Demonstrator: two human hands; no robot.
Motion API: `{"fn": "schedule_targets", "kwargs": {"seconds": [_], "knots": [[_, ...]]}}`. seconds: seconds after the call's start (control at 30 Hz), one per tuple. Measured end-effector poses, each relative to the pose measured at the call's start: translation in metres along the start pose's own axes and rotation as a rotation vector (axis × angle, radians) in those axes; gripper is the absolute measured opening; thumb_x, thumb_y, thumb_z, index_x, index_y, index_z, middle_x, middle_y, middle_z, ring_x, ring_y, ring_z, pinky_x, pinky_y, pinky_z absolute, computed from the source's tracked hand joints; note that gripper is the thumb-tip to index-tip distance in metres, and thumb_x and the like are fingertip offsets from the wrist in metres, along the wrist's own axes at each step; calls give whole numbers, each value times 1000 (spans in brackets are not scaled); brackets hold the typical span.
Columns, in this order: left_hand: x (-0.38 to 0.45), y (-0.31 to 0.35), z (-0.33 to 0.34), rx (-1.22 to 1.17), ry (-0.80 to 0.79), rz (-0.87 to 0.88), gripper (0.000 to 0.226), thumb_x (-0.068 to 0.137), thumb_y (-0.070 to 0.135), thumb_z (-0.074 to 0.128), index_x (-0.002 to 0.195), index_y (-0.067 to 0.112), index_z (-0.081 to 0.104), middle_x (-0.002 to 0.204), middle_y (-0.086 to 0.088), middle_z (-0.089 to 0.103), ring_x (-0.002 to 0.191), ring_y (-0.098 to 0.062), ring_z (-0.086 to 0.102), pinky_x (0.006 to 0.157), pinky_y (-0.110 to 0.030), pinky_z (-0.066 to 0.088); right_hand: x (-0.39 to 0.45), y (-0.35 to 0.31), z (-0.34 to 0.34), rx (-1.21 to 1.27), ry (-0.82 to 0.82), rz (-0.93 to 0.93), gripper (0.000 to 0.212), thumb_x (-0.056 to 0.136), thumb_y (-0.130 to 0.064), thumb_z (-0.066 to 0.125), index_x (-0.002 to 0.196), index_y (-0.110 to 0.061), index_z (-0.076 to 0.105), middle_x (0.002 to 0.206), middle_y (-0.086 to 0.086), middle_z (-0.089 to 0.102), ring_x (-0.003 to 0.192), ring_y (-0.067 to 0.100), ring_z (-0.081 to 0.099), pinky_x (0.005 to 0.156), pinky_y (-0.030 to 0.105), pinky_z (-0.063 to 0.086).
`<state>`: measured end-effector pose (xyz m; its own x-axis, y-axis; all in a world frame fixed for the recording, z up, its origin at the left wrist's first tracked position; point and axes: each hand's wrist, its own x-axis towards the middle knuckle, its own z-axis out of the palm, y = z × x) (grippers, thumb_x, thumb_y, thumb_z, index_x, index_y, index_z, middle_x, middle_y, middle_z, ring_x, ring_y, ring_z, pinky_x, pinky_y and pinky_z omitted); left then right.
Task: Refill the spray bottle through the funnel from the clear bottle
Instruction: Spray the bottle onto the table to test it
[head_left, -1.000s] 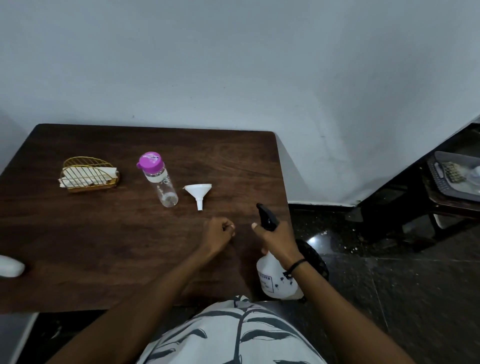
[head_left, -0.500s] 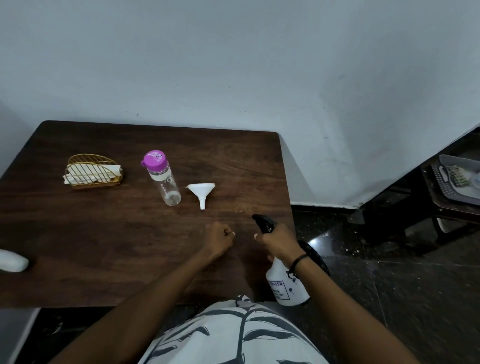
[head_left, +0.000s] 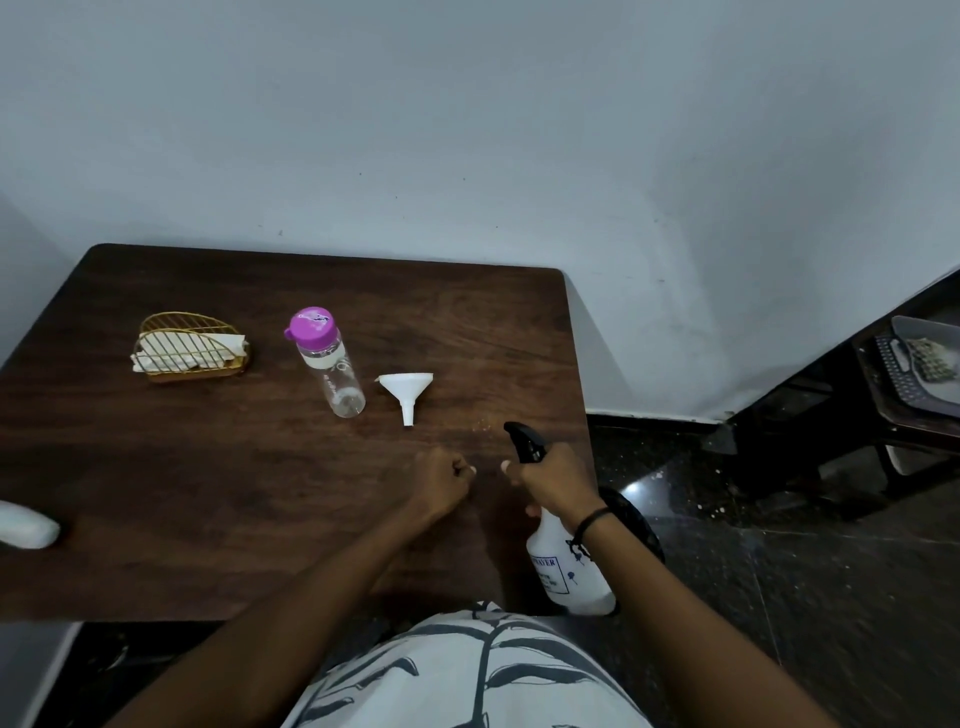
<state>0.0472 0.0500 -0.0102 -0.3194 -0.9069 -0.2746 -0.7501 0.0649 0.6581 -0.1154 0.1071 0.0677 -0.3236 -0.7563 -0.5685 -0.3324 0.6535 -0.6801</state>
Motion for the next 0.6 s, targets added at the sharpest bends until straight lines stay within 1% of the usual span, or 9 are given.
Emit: {"fn": "schedule_targets", "kwargs": {"seconds": [0.03, 0.1, 0.13, 0.17, 0.23, 0.33, 0.43, 0.53, 0.6], "knots": [[2, -2, 0, 2, -1, -4, 28, 89, 30, 63, 66, 17, 73, 66, 4, 71, 63, -9, 64, 67, -31, 52, 1, -1, 0, 0, -1, -4, 25, 89, -25, 72, 99, -4, 66, 80, 5, 68, 69, 24, 69, 61, 38, 62], [6, -4, -1, -16, -11, -18, 30, 88, 34, 62, 64, 19, 71, 63, 6, 69, 62, -8, 64, 67, -34, 54, 2, -3, 1, -26, 6, -11, 24, 90, -24, 71, 101, -4, 62, 80, 5, 65, 61, 19, 64, 44, 24, 52], [7, -4, -1, -18, -12, -17, 30, 87, 34, 62, 63, 18, 70, 62, 6, 69, 61, -8, 64, 66, -36, 54, 2, -3, 1, -42, 11, -10, 23, 90, -24, 71, 101, -6, 61, 80, 5, 64, 59, 18, 63, 41, 21, 48], [8, -4, -1, -15, -8, -12, 30, 87, 34, 62, 63, 16, 69, 62, 5, 69, 61, -9, 64, 66, -38, 54, 4, -3, 1, -44, 13, -7, 22, 89, -23, 71, 101, -7, 60, 81, 6, 64, 59, 17, 62, 40, 19, 46], [10, -2, -3, -8, 9, 2, 31, 87, 31, 62, 62, 13, 69, 61, 3, 69, 60, -11, 63, 65, -39, 53, 7, -4, 0, -21, -1, -4, 24, 89, -21, 71, 103, -4, 63, 84, 9, 68, 60, 16, 62, 42, 20, 48], [12, -1, -3, 21, 12, -1, 32, 87, 35, 61, 62, 16, 68, 61, 5, 68, 59, -10, 62, 63, -36, 53, 10, -4, 0, -22, -28, -4, 27, 89, -22, 72, 106, -2, 64, 90, 15, 71, 65, 17, 63, 47, 23, 52], [14, -2, -3, 14, 16, -11, 29, 87, 37, 62, 64, 19, 70, 63, 6, 69, 61, -9, 63, 65, -32, 53, 13, -2, 2, -47, -24, 4, 29, 90, -23, 71, 108, -2, 62, 87, 10, 66, 66, 17, 63, 44, 21, 50], [15, 1, -3, 11, 12, -12, 28, 88, 35, 63, 67, 18, 71, 65, 5, 70, 63, -8, 64, 66, -31, 52, 16, -1, 3, -66, -31, 10, 33, 89, -23, 71, 114, -2, 61, 95, 12, 67, 68, 17, 64, 42, 19, 47], [17, 0, -2, 8, 10, -14, 29, 88, 35, 63, 67, 17, 71, 65, 5, 70, 63, -9, 64, 66, -32, 52, 20, 0, 3, -49, -47, 9, 32, 90, -20, 71, 114, -2, 61, 93, 12, 68, 70, 16, 64, 44, 19, 48]]}}
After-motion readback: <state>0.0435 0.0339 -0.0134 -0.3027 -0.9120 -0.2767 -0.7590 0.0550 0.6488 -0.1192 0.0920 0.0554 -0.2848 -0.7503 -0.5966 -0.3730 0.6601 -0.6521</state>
